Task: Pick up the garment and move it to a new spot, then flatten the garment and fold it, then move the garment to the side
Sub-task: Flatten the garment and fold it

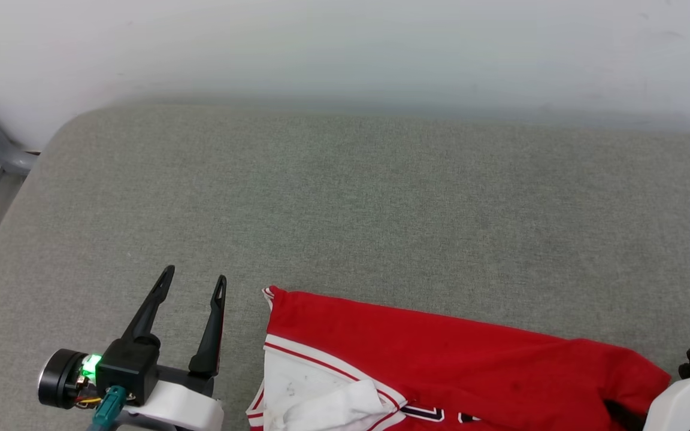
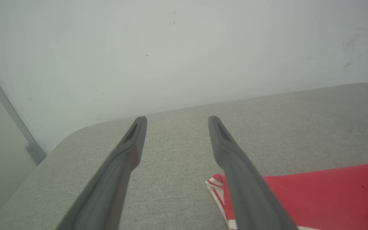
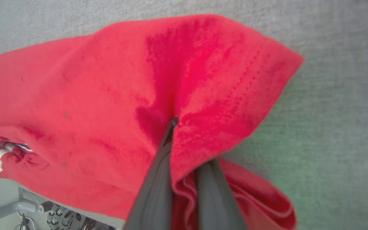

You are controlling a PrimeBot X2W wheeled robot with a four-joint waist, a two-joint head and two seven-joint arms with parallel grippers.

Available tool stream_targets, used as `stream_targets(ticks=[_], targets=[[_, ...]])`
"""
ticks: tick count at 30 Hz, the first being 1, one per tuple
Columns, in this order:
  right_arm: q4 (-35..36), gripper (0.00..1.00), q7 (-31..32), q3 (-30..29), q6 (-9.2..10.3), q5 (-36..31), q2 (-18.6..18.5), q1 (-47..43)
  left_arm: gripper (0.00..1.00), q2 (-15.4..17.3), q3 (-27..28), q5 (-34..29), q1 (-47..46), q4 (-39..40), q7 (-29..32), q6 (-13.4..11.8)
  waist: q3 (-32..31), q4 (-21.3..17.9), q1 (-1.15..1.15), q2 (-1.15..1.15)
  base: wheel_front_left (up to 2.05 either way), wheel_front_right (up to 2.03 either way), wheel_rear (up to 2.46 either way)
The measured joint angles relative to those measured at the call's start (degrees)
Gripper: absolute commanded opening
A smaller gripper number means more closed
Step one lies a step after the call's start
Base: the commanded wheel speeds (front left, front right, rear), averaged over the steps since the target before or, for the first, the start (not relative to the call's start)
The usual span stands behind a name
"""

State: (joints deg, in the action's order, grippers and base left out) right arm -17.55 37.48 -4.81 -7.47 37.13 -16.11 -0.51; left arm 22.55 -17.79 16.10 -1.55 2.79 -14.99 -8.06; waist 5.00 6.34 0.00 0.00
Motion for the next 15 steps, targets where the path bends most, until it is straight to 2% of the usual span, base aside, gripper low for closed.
stream_targets(ticks=[6, 11, 15], targets=[[-1.2, 0.0, -3.2, -1.7, -0.1, -1.9, -2.6, 0.0, 1.0, -0.8, 1.0, -0.8, 1.2, -0.2, 0.0, 0.6, -1.4, -0.6, 0.0, 0.0, 0.0, 0.0, 0.0], [-3.4, 0.0, -5.5, -5.9, -0.09, -5.6, -5.8, 1.0, 1.0, -1.4, 1.3, -1.3, 1.3, -0.3, 0.0, 1.3, -1.9, -1.0, 0.0, 0.0, 0.0, 0.0, 0.0], [-5.0, 0.0, -7.0, -10.5, -0.09, -11.0, -7.6, 2.0, 1.0, -1.9, 1.5, -1.8, 1.6, -0.5, 0.0, 1.6, -2.1, -1.3, 0.0, 0.0, 0.0, 0.0, 0.0]])
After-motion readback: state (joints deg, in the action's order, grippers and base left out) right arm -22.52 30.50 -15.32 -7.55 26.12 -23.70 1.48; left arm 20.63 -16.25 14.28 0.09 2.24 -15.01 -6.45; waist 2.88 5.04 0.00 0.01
